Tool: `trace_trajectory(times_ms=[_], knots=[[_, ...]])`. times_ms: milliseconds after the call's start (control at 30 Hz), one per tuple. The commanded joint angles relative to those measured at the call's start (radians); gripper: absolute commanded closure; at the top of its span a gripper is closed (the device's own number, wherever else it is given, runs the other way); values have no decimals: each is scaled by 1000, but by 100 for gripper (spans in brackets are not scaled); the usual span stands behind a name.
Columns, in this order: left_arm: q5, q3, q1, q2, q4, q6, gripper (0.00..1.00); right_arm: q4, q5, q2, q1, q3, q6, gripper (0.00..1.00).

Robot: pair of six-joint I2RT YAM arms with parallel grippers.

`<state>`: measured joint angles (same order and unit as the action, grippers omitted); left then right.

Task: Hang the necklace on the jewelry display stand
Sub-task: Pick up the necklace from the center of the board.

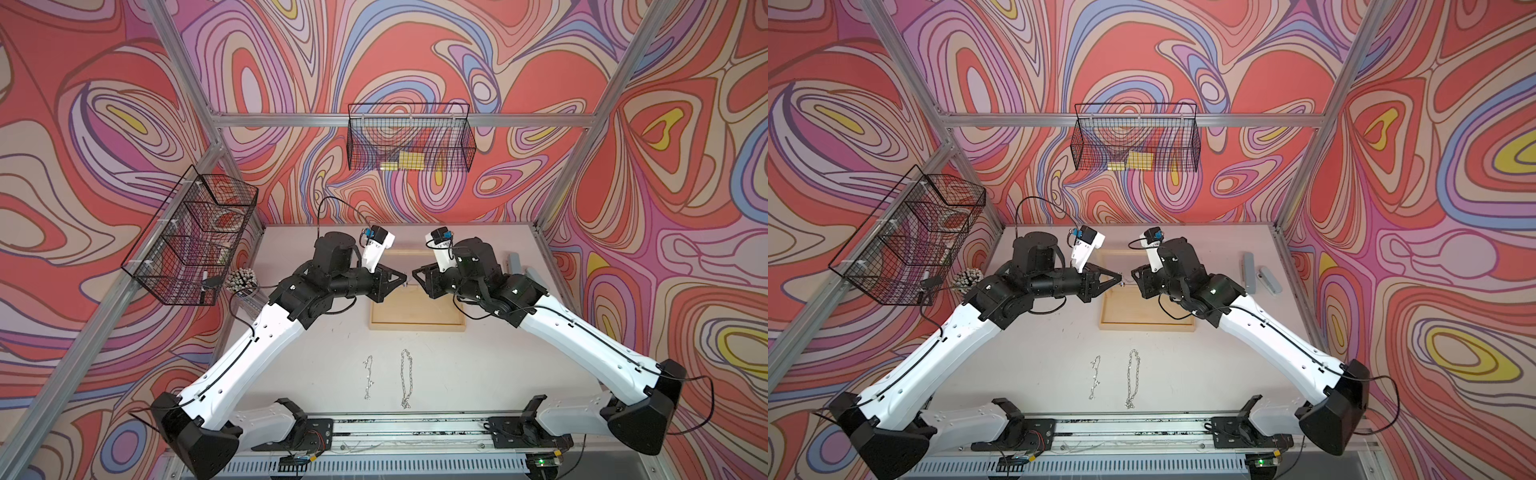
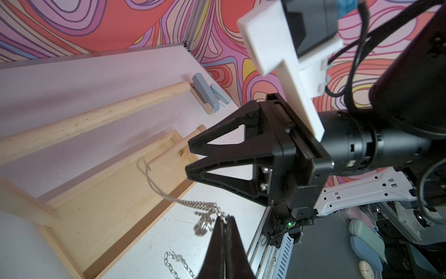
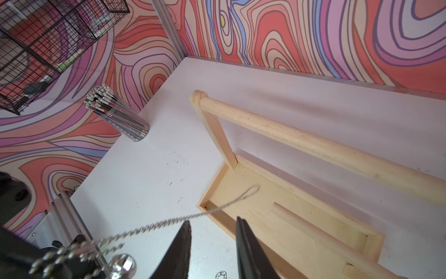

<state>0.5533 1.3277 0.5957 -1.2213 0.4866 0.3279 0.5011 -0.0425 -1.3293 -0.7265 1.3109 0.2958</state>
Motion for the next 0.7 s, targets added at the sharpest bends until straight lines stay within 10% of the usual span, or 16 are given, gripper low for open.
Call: trace_trajectory(times_ms=[0,667], knots=[[34,34,-7,25,48,-16,100,-86,-60,-10,9,-21,-27,66],[15,99,-15,21,96,-14,100,-173,-319,31,15,-76,-76,67]])
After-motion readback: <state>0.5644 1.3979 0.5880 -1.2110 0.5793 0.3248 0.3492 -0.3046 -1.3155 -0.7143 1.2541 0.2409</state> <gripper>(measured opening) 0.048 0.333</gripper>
